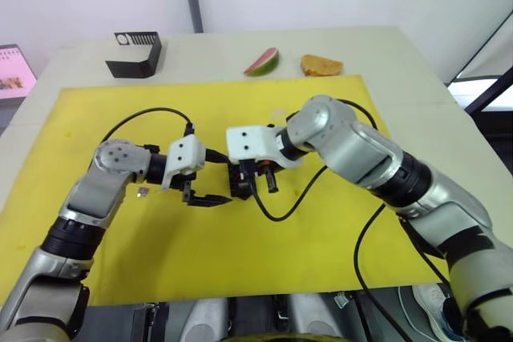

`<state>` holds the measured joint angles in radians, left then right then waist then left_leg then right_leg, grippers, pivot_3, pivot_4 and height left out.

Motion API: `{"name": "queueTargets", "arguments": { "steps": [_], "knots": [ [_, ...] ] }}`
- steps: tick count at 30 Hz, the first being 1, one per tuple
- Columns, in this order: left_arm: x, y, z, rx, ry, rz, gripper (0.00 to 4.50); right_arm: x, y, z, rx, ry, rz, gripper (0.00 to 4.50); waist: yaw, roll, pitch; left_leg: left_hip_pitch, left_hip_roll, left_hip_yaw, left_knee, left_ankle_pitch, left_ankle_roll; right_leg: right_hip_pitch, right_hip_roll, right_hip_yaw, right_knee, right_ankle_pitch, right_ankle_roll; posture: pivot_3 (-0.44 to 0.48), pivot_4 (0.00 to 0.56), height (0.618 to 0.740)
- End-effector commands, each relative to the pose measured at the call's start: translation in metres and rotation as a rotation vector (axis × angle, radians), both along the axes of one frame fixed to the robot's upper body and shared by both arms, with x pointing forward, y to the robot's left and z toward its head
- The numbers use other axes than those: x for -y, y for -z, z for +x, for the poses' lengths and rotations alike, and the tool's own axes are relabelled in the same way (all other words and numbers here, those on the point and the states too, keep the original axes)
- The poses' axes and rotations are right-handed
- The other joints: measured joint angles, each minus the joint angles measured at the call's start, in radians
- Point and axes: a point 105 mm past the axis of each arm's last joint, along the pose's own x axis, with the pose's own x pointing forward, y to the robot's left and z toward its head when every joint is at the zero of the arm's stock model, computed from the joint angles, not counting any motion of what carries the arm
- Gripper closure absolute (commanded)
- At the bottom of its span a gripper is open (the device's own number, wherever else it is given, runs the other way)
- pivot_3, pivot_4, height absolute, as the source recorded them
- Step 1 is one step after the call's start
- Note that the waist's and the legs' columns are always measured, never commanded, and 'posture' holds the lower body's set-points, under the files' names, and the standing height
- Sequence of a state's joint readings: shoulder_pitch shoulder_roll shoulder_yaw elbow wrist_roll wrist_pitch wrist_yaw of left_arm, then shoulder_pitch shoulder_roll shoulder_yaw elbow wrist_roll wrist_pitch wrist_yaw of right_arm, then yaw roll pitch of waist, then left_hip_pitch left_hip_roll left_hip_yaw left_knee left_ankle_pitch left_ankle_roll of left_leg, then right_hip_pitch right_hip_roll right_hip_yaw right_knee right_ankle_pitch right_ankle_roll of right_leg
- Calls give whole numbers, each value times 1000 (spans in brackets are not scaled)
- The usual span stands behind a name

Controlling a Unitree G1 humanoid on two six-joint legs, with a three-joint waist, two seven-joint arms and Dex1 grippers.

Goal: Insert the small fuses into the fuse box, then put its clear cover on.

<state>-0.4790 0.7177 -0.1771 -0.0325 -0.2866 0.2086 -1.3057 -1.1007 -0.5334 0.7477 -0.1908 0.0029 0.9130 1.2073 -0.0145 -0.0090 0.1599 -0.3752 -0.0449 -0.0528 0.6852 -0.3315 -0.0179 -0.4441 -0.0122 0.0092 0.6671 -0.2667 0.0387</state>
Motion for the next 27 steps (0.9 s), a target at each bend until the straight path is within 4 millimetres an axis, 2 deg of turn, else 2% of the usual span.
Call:
{"name": "queueTargets", "arguments": {
  "steps": [1, 17, 27],
  "knots": [
    [-4, -11, 1, 43, -7, -9, 52, -2, -5, 1, 27, -17, 3, 4500, 0, 0, 0, 0, 0, 0, 0, 0, 0, 0, 0, 0, 0, 0, 0, 0, 150, 740],
    [-6, -9, 1, 42, -18, -10, 52, -3, 2, 8, 26, -3, -13, 4500, -1, 0, 0, 0, 0, 0, 0, 0, 0, 0, 0, 0, 0, 0, 0, 0, 150, 740],
    [-6, -10, 2, 45, -21, -11, 52, -2, 3, 5, 12, -6, -8, 4500, -1, 0, 0, 0, 0, 0, 0, 0, 0, 0, 0, 0, 0, 0, 0, 0, 150, 740]
  ]
}}
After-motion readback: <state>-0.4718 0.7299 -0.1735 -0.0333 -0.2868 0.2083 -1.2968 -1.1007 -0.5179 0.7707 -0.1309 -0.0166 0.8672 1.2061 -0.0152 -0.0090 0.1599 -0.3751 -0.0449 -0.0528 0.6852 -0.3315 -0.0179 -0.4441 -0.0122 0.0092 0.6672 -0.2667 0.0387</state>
